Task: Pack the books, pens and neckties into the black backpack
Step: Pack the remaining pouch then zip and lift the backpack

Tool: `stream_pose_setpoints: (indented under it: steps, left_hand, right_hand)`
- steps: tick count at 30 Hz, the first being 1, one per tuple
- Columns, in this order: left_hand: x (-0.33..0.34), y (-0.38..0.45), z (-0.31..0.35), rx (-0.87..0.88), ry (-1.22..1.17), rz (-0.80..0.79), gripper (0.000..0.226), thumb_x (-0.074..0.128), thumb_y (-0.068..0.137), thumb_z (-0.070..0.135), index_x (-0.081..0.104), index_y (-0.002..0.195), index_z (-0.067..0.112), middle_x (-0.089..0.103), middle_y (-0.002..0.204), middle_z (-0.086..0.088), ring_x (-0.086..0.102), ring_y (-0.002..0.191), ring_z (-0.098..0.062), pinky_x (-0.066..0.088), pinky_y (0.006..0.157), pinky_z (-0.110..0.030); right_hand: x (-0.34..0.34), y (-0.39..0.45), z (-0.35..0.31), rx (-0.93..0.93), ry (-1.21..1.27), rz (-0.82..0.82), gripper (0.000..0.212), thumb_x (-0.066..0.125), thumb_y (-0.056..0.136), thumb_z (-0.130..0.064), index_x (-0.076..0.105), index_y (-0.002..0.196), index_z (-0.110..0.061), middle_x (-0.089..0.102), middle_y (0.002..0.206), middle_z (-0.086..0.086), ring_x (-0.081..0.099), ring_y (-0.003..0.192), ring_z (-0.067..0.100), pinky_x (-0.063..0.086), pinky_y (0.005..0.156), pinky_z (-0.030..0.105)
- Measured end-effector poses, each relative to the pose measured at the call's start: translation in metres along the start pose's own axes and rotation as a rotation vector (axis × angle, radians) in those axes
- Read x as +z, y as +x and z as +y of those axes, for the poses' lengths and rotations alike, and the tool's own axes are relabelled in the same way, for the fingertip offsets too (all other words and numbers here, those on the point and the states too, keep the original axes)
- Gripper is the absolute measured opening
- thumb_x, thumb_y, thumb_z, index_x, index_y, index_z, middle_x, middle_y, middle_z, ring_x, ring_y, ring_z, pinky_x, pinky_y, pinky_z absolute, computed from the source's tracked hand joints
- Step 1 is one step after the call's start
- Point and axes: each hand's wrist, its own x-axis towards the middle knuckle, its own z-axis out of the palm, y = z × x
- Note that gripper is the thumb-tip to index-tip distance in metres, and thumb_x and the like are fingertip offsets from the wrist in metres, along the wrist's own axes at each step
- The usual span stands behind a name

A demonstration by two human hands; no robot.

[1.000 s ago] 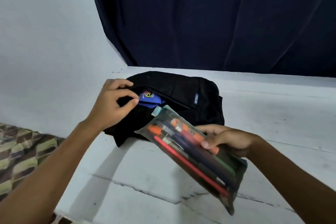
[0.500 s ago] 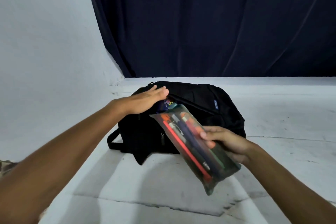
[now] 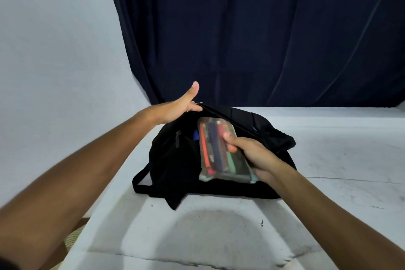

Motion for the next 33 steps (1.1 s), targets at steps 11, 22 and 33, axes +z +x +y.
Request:
stream_pose_setpoints:
  steps: [11,22,33]
  left_hand:
    - [0.006,-0.02,0.013,0.018,-0.174,-0.017,0.124,-0.007,0.06,0.087,0.039,0.148,0.012,0.026,0.16,-0.004,0.013,0.15,-0.022,0.006,0.123,-0.047]
    - [0.009,-0.024,0.016,0.009,-0.19,-0.02,0.114,-0.017,0.075,0.078,0.036,0.149,0.01,0.023,0.161,-0.006,0.009,0.151,-0.024,0.005,0.121,-0.046]
    - [0.008,-0.027,0.016,0.034,-0.235,-0.031,0.112,-0.019,0.078,0.075,0.036,0.149,0.008,0.022,0.161,-0.009,0.009,0.151,-0.025,0.005,0.121,-0.045]
  right_hand:
    - [0.024,0.035,-0.005,-0.062,0.259,0.062,0.048,0.072,0.082,-0.012,0.057,0.121,0.011,0.067,0.113,0.026,0.069,0.092,0.029,0.059,0.077,0.035]
    - [0.033,0.043,0.012,-0.223,0.283,0.323,0.045,0.076,0.079,-0.002,0.057,0.12,0.005,0.07,0.109,0.022,0.072,0.094,0.026,0.06,0.079,0.029]
    - [0.042,0.049,0.007,-0.177,0.446,0.344,0.028,0.062,0.092,0.0,0.06,0.12,0.006,0.067,0.112,0.024,0.07,0.097,0.034,0.06,0.077,0.029]
